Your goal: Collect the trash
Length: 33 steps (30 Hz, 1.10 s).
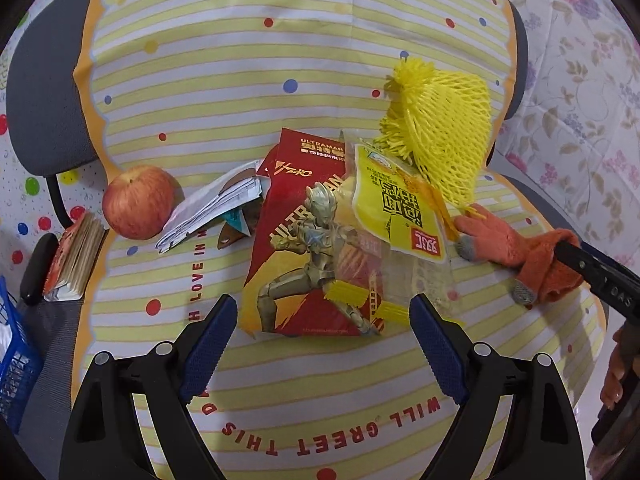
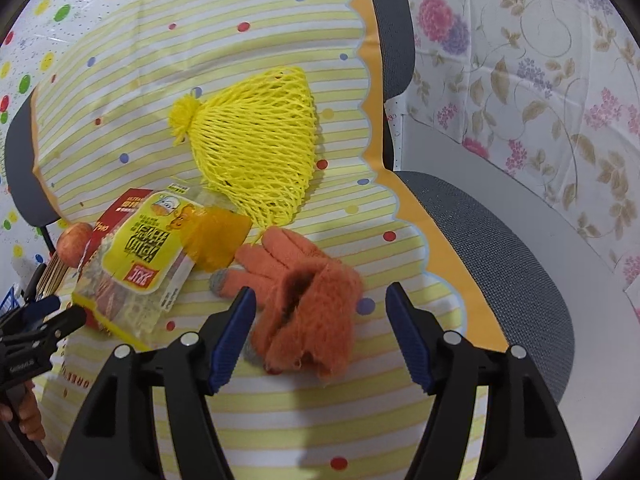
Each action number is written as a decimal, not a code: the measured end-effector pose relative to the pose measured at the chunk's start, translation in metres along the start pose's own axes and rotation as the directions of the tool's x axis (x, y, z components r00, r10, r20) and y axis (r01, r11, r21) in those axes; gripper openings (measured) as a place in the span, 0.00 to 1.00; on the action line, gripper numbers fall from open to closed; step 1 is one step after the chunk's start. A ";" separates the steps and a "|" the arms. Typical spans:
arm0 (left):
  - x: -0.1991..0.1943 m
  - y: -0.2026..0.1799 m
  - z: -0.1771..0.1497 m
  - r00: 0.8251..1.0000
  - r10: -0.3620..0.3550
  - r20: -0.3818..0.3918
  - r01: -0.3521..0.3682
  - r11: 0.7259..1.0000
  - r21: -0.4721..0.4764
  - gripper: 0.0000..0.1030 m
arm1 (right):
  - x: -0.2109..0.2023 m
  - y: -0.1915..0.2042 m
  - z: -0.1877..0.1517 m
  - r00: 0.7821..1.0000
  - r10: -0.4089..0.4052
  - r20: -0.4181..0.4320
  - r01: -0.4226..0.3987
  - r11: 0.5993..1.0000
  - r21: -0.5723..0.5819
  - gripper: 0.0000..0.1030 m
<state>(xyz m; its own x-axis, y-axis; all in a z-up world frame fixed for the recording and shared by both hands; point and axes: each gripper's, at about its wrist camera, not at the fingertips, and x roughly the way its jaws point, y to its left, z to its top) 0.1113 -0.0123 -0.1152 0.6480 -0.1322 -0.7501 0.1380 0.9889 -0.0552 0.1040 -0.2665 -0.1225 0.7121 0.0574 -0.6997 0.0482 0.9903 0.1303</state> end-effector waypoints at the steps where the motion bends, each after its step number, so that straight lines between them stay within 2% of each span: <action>1: -0.001 -0.001 -0.001 1.000 0.004 0.001 -0.004 1.000 0.013 0.85 | 0.003 0.000 0.000 1.000 -0.001 -0.001 0.001 1.000 0.004 0.63; 3: -0.001 -0.003 -0.001 1.000 0.009 -0.002 -0.009 1.000 0.029 0.85 | 0.009 0.000 0.001 1.000 0.002 -0.013 -0.002 1.000 0.011 0.49; 5: -0.004 -0.005 0.000 1.000 0.009 0.003 -0.009 0.999 0.043 0.85 | 0.007 -0.002 0.003 1.000 0.006 -0.014 -0.006 1.000 0.022 0.16; 8: -0.008 -0.006 0.002 1.000 0.003 0.012 -0.003 0.999 0.048 0.85 | -0.013 -0.002 0.006 1.000 -0.010 0.029 0.010 1.000 0.004 0.14; 12: -0.009 -0.008 0.003 1.000 -0.008 0.014 0.008 0.999 0.042 0.85 | -0.063 -0.008 0.013 0.993 -0.024 0.114 0.027 0.999 -0.029 0.14; 17: -0.001 -0.020 0.007 0.999 -0.037 0.000 0.037 0.998 0.052 0.84 | -0.103 -0.017 0.013 0.980 -0.080 0.180 0.091 0.995 -0.050 0.14; 22: 0.009 -0.065 0.029 0.996 -0.085 0.028 0.080 0.987 0.140 0.78 | -0.101 -0.029 0.013 0.978 -0.089 0.188 0.096 0.995 -0.032 0.14; 25: 0.027 -0.088 0.043 0.996 -0.080 0.024 0.075 0.981 0.181 0.78 | -0.095 -0.036 0.017 0.979 -0.082 0.187 0.087 0.996 -0.017 0.14; 30: 0.069 -0.111 0.066 1.000 -0.015 0.000 0.015 0.975 0.221 0.73 | -0.084 -0.045 0.028 0.978 -0.075 0.194 0.077 0.997 -0.002 0.14; 33: 0.093 -0.118 0.076 0.999 0.050 -0.018 -0.044 0.968 0.245 0.72 | -0.080 -0.050 0.033 0.977 -0.069 0.200 0.070 0.998 0.006 0.14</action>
<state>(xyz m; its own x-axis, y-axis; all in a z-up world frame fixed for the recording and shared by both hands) 0.2121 -0.1463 -0.1288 0.6403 -0.0812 -0.7638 0.2887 0.9470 0.1413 0.0681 -0.3243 -0.0501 0.8329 -0.0381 -0.5520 0.1020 0.9911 0.0855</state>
